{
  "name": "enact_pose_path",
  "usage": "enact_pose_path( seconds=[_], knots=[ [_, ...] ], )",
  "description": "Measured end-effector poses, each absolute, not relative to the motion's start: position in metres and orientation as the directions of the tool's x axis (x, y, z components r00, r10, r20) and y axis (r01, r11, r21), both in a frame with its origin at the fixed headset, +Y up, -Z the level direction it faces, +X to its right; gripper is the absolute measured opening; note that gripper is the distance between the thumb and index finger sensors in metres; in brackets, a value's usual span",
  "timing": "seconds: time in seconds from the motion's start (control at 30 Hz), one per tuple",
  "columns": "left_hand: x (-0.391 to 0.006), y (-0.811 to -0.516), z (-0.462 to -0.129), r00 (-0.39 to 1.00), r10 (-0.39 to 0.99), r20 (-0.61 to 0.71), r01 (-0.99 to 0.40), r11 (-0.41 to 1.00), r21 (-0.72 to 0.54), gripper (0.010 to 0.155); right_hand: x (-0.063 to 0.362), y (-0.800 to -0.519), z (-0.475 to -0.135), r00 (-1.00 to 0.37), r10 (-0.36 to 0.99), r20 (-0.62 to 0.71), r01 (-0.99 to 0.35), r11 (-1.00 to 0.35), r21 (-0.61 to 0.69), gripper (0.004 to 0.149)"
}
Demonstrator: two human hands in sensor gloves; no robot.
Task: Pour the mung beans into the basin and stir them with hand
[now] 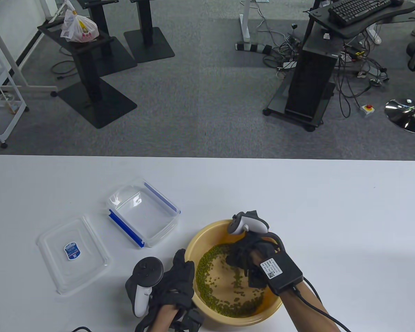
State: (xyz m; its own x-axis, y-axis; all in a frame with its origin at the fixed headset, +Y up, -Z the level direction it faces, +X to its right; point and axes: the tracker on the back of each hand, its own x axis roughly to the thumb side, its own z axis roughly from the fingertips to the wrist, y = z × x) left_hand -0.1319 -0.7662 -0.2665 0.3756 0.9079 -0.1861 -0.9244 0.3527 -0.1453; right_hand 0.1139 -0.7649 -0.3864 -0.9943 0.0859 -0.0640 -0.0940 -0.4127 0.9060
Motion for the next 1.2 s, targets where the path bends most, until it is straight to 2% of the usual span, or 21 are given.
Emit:
enact_pose_path(
  seconds=[0.07, 0.13, 0.2, 0.3, 0.37, 0.43, 0.5, 0.57, 0.7, 0.8, 0.93, 1.0, 1.07, 1.13, 1.2],
  knots=[
    [-0.132, -0.766, -0.267, 0.38, 0.907, -0.183, -0.923, 0.359, -0.138, 0.064, 0.121, -0.767, -0.376, -0.994, 0.077, -0.072, -0.096, -0.369, 0.924, 0.067],
    [-0.131, -0.767, -0.267, 0.381, 0.907, -0.182, -0.923, 0.361, -0.134, 0.064, 0.12, -0.77, -0.361, -0.996, 0.064, -0.065, -0.079, -0.267, 0.96, 0.066],
    [-0.131, -0.767, -0.267, 0.379, 0.908, -0.182, -0.924, 0.359, -0.133, 0.064, 0.113, -0.772, -0.344, -0.998, 0.05, 0.028, 0.018, -0.193, 0.981, 0.064],
    [-0.13, -0.767, -0.267, 0.367, 0.912, -0.184, -0.928, 0.346, -0.136, 0.064, 0.084, -0.781, -0.316, -0.983, 0.16, 0.095, 0.084, -0.077, 0.994, 0.063],
    [-0.132, -0.768, -0.266, 0.36, 0.912, -0.195, -0.931, 0.339, -0.132, 0.063, 0.071, -0.779, -0.312, -0.987, 0.124, 0.103, 0.097, -0.05, 0.994, 0.062],
    [-0.132, -0.768, -0.266, 0.355, 0.914, -0.196, -0.933, 0.334, -0.132, 0.063, 0.053, -0.777, -0.315, -0.98, 0.179, 0.09, 0.087, -0.022, 0.996, 0.062],
    [-0.132, -0.768, -0.266, 0.361, 0.913, -0.192, -0.931, 0.341, -0.13, 0.063, 0.039, -0.772, -0.323, -0.967, 0.239, 0.085, 0.074, -0.054, 0.996, 0.063],
    [-0.133, -0.768, -0.267, 0.36, 0.914, -0.19, -0.931, 0.34, -0.13, 0.063, 0.03, -0.769, -0.336, -0.96, 0.256, 0.116, 0.076, -0.162, 0.984, 0.065],
    [-0.133, -0.768, -0.267, 0.363, 0.913, -0.188, -0.93, 0.343, -0.132, 0.063, 0.026, -0.769, -0.363, -0.971, 0.171, 0.169, 0.089, -0.399, 0.912, 0.063],
    [-0.134, -0.767, -0.267, 0.372, 0.908, -0.19, -0.926, 0.352, -0.135, 0.062, 0.04, -0.767, -0.379, -0.988, 0.129, 0.087, 0.008, -0.521, 0.854, 0.062],
    [-0.133, -0.768, -0.267, 0.374, 0.908, -0.187, -0.926, 0.353, -0.134, 0.063, 0.07, -0.765, -0.391, -0.999, 0.038, -0.022, -0.037, -0.484, 0.874, 0.066],
    [-0.133, -0.768, -0.267, 0.369, 0.91, -0.187, -0.928, 0.349, -0.132, 0.063, 0.085, -0.764, -0.391, -0.997, 0.033, -0.065, -0.073, -0.443, 0.893, 0.067],
    [-0.133, -0.768, -0.266, 0.369, 0.911, -0.185, -0.928, 0.35, -0.129, 0.063, 0.098, -0.763, -0.389, -0.997, 0.011, -0.079, -0.075, -0.456, 0.887, 0.071],
    [-0.132, -0.767, -0.267, 0.376, 0.909, -0.183, -0.925, 0.357, -0.128, 0.064, 0.113, -0.764, -0.378, -0.994, -0.046, -0.096, -0.056, -0.546, 0.836, 0.075],
    [-0.132, -0.767, -0.267, 0.384, 0.906, -0.178, -0.922, 0.366, -0.124, 0.064, 0.116, -0.765, -0.369, -0.996, -0.023, -0.089, -0.066, -0.498, 0.864, 0.075]
  ],
)
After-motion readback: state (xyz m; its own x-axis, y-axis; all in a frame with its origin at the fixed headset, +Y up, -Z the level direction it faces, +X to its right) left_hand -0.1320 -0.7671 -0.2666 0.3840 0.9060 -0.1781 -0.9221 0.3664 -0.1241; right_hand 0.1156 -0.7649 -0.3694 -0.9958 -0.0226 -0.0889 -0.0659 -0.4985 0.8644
